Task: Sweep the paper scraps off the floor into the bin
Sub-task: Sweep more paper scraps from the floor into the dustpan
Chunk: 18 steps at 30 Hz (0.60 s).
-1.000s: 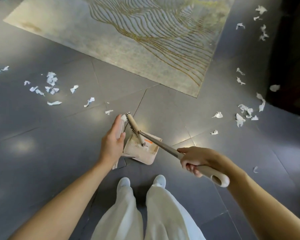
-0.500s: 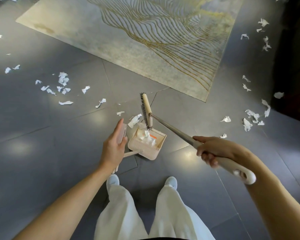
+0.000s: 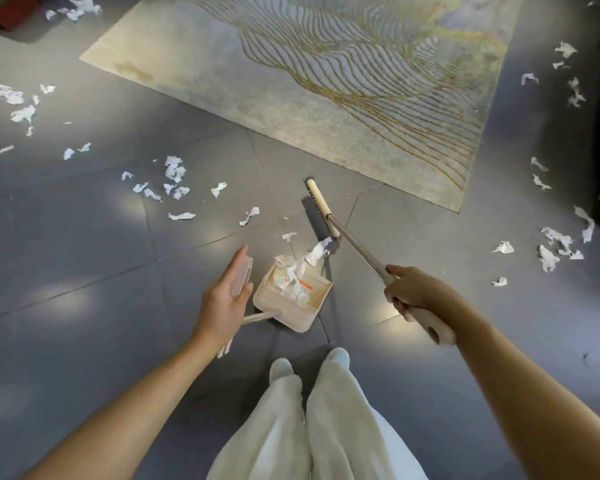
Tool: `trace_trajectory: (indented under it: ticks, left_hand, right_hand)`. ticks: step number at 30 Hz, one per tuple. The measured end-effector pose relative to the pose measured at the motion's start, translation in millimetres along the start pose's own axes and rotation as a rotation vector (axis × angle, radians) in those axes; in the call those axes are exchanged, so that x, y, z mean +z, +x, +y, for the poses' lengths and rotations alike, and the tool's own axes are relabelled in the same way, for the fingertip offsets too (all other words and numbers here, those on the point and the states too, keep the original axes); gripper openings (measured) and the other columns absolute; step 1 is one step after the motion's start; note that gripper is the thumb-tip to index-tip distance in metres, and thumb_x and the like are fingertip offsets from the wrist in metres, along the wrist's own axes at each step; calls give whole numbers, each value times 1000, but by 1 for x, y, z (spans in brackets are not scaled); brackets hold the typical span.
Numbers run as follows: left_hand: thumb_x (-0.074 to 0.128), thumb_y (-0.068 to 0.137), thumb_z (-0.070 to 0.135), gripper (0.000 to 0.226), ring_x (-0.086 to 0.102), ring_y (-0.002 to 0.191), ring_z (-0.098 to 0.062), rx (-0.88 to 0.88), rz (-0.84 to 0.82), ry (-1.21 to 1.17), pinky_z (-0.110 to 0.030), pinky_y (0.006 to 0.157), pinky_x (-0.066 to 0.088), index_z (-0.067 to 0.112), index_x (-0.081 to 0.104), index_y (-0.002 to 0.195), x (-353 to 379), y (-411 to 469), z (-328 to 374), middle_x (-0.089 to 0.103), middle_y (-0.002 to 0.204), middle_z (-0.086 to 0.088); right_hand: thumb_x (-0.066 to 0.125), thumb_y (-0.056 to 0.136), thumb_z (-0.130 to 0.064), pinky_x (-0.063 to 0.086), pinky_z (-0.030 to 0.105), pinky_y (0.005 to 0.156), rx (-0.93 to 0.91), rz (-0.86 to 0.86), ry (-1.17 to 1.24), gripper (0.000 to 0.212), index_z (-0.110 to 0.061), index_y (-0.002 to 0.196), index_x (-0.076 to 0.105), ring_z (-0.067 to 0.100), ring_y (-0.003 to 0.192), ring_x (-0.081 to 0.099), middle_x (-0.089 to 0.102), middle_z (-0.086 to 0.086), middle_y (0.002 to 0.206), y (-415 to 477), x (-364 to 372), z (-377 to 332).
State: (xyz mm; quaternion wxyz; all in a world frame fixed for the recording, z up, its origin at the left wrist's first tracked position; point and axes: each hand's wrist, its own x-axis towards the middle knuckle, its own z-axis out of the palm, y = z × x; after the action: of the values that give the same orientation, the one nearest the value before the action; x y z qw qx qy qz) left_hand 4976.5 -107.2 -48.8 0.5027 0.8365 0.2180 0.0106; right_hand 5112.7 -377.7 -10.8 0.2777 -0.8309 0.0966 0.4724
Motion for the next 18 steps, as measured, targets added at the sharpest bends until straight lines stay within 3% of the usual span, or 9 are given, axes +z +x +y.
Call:
trace_trajectory:
  ticks: [6,7,10,13,15,18]
  left_hand:
    - [54,93,0,63,34,128,0,-22,19,69,6,92,21,23,31,147,-20,36,-9,33,135,20]
    - [53,93,1,63,37,130,-4,-34,42,66,1,97,25,24,31,147,-21,43,-10,33,136,20]
    - [53,93,1,62,45,132,-19,-62,103,56,-33,108,37,27,33,147,-27,65,-14,34,138,21]
    - [52,93,1,64,46,129,-33,-93,124,40,-45,107,38,30,33,147,-29,83,-16,40,143,15]
    - [52,93,1,65,46,124,-42,-115,142,20,-53,103,40,32,32,147,-26,90,-15,44,145,9]
    - [52,93,2,64,50,123,-36,-96,149,40,-51,101,43,29,32,147,-22,91,-10,42,143,12]
  right_hand:
    - [43,85,-3,36,17,41,-30,63,-307,39,-15,121,48,18,45,52,58,8,64,43,21,-9]
    - [43,85,-3,37,17,41,-29,40,-314,35,-15,118,47,18,46,52,57,7,65,50,24,-10]
    - [44,86,-4,41,21,44,-40,-43,-311,31,-12,116,45,18,47,53,58,9,66,68,34,-15]
    - [45,88,-4,47,25,44,-50,-104,-325,39,-12,126,43,19,51,56,59,11,72,77,49,-24]
    - [47,87,-4,54,32,54,-48,-150,-333,42,-12,128,42,21,58,58,59,10,76,74,61,-31]
    - [50,86,-6,52,32,61,-24,-207,-309,41,-15,126,43,19,66,56,55,6,77,56,71,-38]
